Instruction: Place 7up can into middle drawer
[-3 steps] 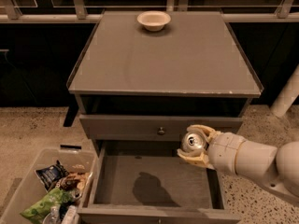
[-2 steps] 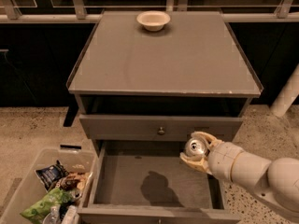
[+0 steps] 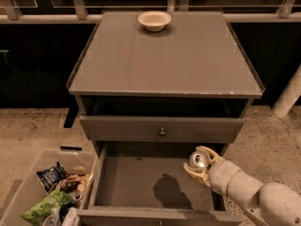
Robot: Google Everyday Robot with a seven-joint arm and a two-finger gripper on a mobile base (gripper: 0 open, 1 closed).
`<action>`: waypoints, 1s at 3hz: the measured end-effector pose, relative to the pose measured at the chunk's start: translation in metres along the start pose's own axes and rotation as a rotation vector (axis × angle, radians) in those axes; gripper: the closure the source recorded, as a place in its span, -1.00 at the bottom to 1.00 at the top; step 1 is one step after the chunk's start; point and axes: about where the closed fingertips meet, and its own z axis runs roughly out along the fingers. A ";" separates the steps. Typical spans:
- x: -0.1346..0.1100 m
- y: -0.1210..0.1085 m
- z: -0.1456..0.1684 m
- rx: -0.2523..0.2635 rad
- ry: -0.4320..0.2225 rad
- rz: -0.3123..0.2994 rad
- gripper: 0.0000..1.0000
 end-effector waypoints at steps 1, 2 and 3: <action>0.035 0.010 0.011 0.008 -0.018 0.061 1.00; 0.046 0.017 0.012 0.009 -0.010 0.060 1.00; 0.088 0.034 0.016 0.017 0.018 0.090 1.00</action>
Offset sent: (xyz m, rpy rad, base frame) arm -0.0014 -0.0052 -0.0303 0.0395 0.0083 -0.0241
